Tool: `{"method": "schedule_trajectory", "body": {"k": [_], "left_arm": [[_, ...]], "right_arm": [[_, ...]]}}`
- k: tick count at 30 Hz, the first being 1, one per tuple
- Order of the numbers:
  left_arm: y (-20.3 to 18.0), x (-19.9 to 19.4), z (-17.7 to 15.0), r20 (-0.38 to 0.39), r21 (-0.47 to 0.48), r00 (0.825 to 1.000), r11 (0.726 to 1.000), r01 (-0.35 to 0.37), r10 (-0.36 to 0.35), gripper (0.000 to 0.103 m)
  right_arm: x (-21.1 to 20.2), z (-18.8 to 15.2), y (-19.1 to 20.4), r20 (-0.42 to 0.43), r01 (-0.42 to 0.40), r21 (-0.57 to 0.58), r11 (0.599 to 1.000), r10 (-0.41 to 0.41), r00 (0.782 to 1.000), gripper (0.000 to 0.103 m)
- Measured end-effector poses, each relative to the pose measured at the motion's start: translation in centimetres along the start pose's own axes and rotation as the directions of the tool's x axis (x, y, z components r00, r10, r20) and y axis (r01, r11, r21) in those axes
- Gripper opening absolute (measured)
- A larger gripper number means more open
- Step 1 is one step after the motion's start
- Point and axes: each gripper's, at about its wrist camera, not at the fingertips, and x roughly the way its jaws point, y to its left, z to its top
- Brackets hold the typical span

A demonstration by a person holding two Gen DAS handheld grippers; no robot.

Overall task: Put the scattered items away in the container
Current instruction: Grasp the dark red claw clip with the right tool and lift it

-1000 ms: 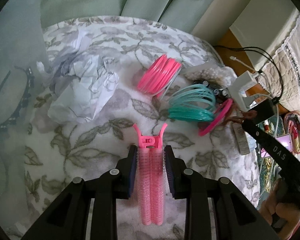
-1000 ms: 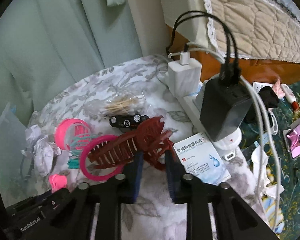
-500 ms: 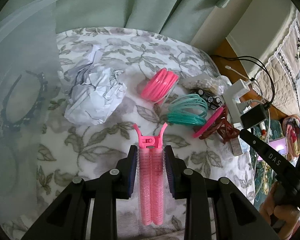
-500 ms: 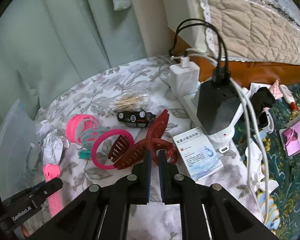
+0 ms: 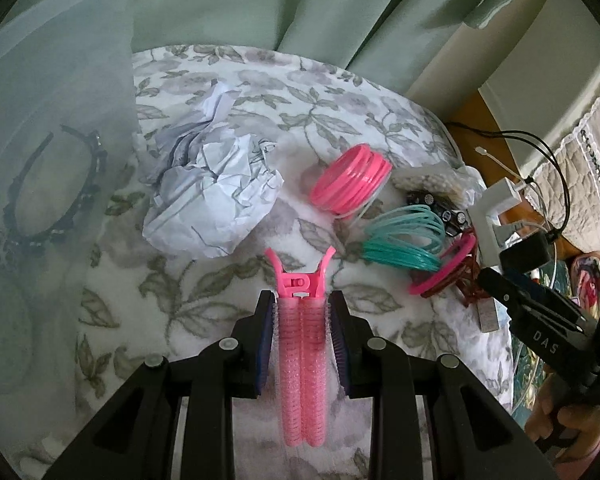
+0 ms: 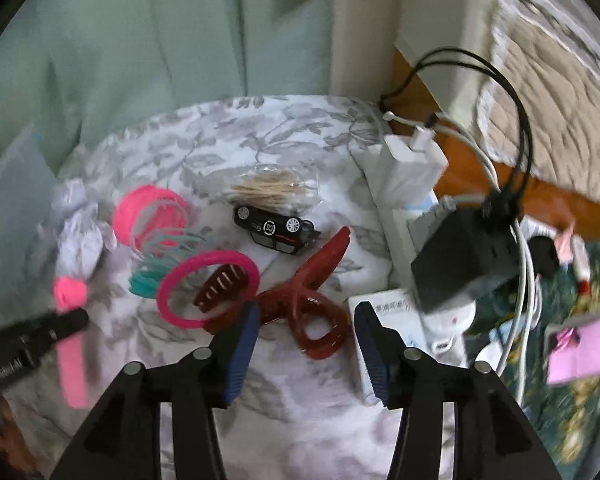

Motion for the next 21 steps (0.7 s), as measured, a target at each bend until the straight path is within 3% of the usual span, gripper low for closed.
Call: {"method": "schedule_trajectory", "body": {"k": [10, 16, 21], "left_arm": [[0.4, 1.2, 0.3, -0.020, -0.020, 1.000, 1.000, -0.018, 0.018, 0.028], [0.4, 1.6, 0.2, -0.032, -0.023, 0.999, 0.999, -0.025, 0.024, 0.028], [0.3, 1.4, 0.2, -0.026, -0.017, 0.999, 0.999, -0.033, 0.032, 0.028]], "right_arm": [[2.0, 0.8, 1.0, -0.039, 0.005, -0.222, 0.975, -0.014, 0.999, 0.053], [3.5, 0.4, 2.3, -0.060, 0.010, -0.378, 0.926, -0.035, 0.998, 0.053], [4.4, 0.7, 2.5, -0.089, -0.048, -0.363, 0.931, 0.016, 0.996, 0.049]]}}
